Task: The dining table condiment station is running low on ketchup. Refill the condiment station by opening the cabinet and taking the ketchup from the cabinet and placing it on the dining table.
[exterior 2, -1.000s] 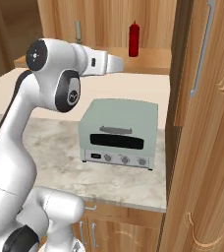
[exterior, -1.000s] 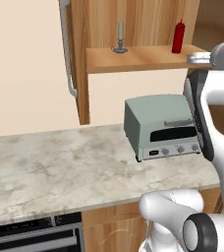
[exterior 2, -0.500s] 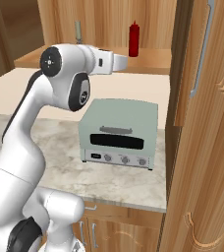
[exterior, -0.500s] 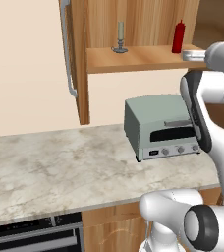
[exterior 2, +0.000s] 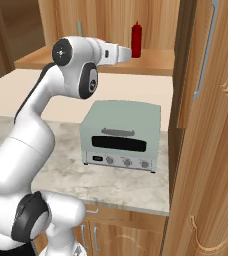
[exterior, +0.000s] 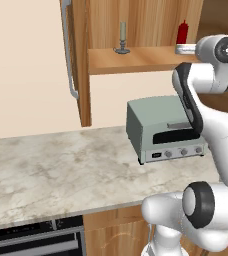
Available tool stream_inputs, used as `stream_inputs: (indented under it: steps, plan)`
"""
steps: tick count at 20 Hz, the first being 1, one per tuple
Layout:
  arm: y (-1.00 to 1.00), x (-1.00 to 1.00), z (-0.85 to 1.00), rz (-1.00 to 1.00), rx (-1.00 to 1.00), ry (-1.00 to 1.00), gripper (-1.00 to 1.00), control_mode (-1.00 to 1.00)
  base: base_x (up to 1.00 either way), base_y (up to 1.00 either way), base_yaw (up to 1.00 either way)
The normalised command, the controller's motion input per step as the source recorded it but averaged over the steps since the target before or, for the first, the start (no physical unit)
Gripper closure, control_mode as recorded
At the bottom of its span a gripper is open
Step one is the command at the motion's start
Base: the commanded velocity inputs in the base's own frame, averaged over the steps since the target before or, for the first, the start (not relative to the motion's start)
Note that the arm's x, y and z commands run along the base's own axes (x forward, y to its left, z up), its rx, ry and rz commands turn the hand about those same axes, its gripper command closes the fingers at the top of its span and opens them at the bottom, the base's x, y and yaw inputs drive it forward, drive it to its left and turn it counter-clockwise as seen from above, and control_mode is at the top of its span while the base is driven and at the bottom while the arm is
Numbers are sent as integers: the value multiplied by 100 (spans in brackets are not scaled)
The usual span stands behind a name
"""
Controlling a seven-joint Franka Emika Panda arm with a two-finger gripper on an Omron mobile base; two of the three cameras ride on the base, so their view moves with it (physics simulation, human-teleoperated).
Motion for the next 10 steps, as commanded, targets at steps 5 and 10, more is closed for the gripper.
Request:
stream_inputs:
  steps: [5, 10]
  plan:
    - [0, 49, 30, 0, -1, -7, -100, -100, 0, 0, 0]
    - [0, 40, 15, 0, 0, -7, -100, -100, 0, 0, 0]
